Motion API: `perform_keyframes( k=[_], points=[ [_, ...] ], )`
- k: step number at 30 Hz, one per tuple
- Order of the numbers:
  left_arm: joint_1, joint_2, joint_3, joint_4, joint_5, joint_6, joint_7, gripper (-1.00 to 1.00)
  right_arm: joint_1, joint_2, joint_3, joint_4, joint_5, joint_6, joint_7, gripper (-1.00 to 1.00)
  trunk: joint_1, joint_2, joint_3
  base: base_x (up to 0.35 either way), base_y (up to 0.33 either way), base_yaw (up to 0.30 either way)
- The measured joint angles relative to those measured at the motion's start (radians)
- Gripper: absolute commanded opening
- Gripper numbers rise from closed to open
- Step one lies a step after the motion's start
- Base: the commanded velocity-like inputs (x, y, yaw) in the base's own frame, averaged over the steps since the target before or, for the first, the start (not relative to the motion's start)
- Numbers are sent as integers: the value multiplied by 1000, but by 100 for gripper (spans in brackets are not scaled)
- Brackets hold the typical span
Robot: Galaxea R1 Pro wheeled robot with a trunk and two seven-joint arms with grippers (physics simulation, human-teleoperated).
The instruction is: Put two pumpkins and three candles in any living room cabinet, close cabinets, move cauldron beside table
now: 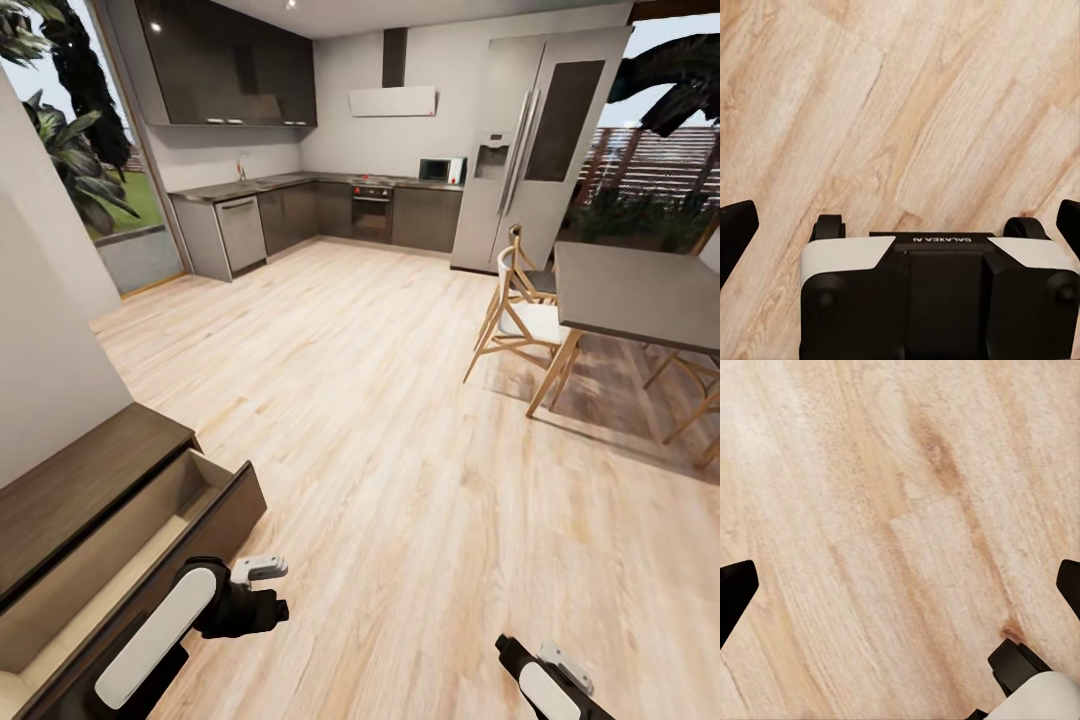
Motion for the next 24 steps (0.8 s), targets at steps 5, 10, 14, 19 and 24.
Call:
perform_keyframes(
  k=[5, 10, 14, 19, 24],
  points=[
    [0, 0, 0, 0, 0, 0, 0, 100, 0, 0, 0, 0, -5, 0, 0, 100, 0, 0, 8, 0, 0, 0],
    [0, 0, 0, 0, 0, 0, 0, 100, 0, -1, 0, 0, -18, 0, 0, 100, 0, 0, 17, 0, 0, 0],
    [0, 0, 0, 0, 0, 0, 0, 100, 0, -1, 0, 0, -20, 0, 0, 100, 0, 0, 23, 0, 0, 0],
    [0, 0, 0, 0, 0, 0, 0, 100, 0, -2, 0, 0, -20, 0, 0, 100, 0, 0, 32, 0, 0, 0],
    [0, 0, 0, 0, 0, 0, -1, 100, 0, -2, 0, 0, -20, 0, 0, 100, 0, 0, 40, 0, 0, 0]
  ],
)
